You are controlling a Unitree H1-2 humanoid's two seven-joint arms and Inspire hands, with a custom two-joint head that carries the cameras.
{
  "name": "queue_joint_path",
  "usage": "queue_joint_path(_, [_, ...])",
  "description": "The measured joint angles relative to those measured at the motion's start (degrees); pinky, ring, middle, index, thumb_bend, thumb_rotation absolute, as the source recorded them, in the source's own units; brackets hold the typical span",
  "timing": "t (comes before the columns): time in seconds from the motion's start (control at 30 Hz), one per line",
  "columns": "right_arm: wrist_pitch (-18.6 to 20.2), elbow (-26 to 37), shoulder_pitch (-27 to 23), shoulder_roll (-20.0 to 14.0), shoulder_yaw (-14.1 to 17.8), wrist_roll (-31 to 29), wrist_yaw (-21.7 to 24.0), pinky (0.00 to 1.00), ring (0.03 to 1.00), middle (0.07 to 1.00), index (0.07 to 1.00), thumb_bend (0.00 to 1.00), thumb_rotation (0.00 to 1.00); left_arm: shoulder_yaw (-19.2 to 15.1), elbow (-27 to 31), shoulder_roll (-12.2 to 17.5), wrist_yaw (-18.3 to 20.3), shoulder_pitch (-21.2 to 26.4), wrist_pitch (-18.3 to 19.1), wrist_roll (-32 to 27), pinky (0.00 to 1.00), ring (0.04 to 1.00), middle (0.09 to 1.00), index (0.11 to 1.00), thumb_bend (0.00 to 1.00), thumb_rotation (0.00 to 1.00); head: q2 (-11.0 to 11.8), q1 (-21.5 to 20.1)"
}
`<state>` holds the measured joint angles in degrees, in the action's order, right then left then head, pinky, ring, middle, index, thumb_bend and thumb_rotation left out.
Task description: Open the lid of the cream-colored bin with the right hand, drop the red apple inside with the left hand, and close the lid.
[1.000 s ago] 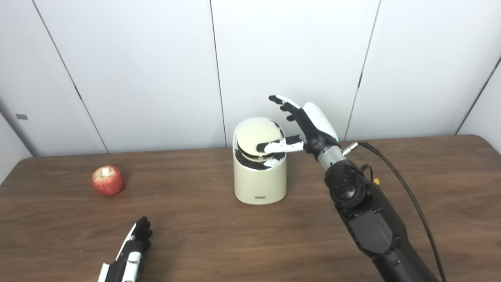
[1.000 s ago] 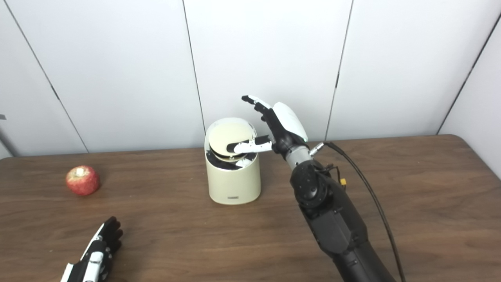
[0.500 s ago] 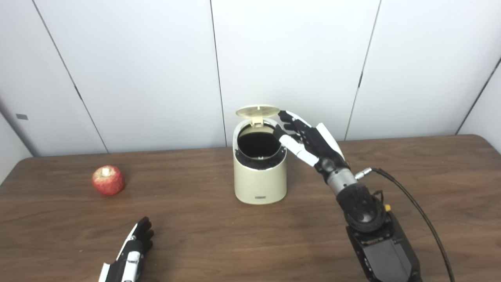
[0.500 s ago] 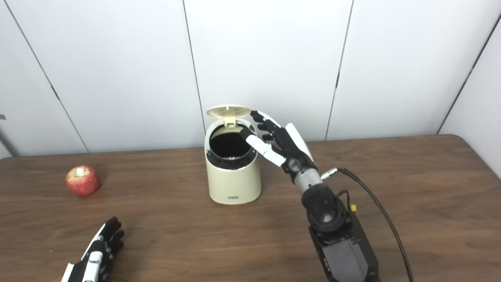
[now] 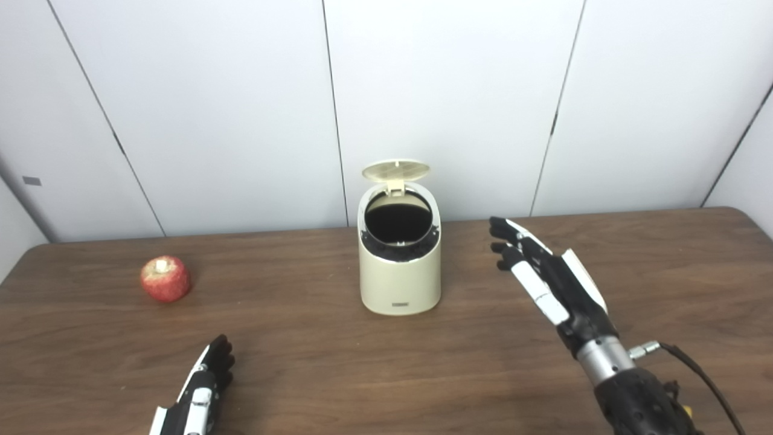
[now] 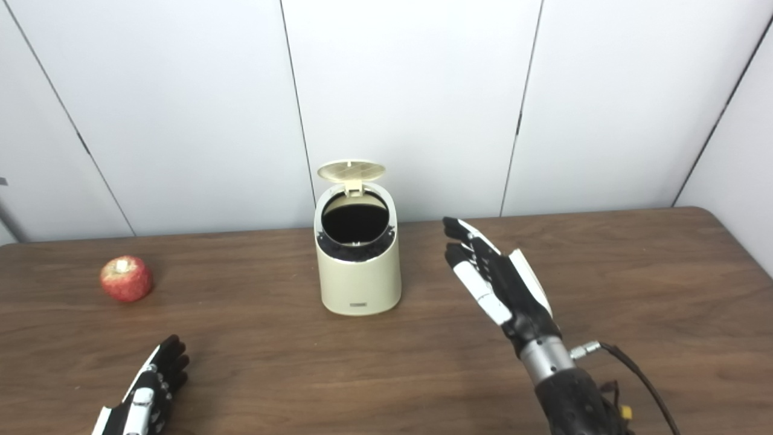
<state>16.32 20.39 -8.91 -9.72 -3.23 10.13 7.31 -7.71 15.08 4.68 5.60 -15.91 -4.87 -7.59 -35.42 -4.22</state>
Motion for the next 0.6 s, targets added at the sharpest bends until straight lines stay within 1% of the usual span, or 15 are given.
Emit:
queue_joint_path(0.07, [-0.03,1.94,2.90,-0.20,0.97,-2.08,0.07,0.83,0.901,0.923,0.896,0.53,0.92,-0.15,0.19,0.04,0.00,-0.02,0.38,-0.25,0.99,0.960,0.960,0.978,0.36,0.95,-0.35,0.00])
queue_joint_path(0.13, [-0.33,2.94,5.53,0.09,1.97,-3.51,-0.08,0.83,0.909,0.930,0.901,0.51,0.90,-0.28,0.53,0.07,0.02,-0.04,0.68,-0.41,1.00,0.963,0.964,0.980,0.37,0.96,-0.96,-0.35])
queue_joint_path(0.27, [-2.51,3.32,10.60,1.91,3.68,-5.15,-1.38,0.85,0.909,0.925,0.899,0.54,0.87,-0.72,0.74,0.15,0.34,-0.06,0.88,-0.99,0.98,0.963,0.961,0.974,0.39,0.95,-1.67,-0.53])
queue_joint_path(0.33, [-3.70,3.39,13.24,3.41,4.59,-7.02,-1.88,0.86,0.913,0.931,0.908,0.52,0.79,-0.87,0.76,0.17,0.67,-0.07,1.02,-0.97,0.97,0.954,0.955,0.970,0.39,0.95,-1.76,-0.44])
queue_joint_path(0.4, [-5.07,3.41,15.70,4.50,5.18,-8.89,-2.05,0.82,0.908,0.936,0.924,0.56,0.66,-1.11,0.77,0.17,0.86,-0.07,0.99,-0.80,0.95,0.941,0.946,0.961,0.38,0.94,-2.02,-0.53])
queue_joint_path(0.47, [-6.37,3.41,16.87,4.53,5.66,-9.64,-2.09,0.79,0.899,0.939,0.928,0.57,0.56,-1.41,0.76,0.19,0.98,-0.07,0.75,-0.68,0.94,0.927,0.937,0.953,0.39,0.91,-2.28,-0.53])
queue_joint_path(0.53, [-8.96,3.63,17.18,4.53,5.83,-9.52,-2.63,0.77,0.889,0.936,0.926,0.57,0.52,-1.99,0.76,0.25,1.00,-0.06,0.15,-0.66,0.93,0.922,0.935,0.948,0.41,0.89,-2.55,-0.44])
queue_joint_path(0.6, [-10.67,3.68,17.56,4.54,5.77,-8.27,-2.99,0.77,0.880,0.925,0.919,0.64,0.52,-2.23,0.76,0.25,1.01,-0.04,-0.21,-0.63,0.93,0.917,0.932,0.945,0.44,0.85,-2.99,-0.09])
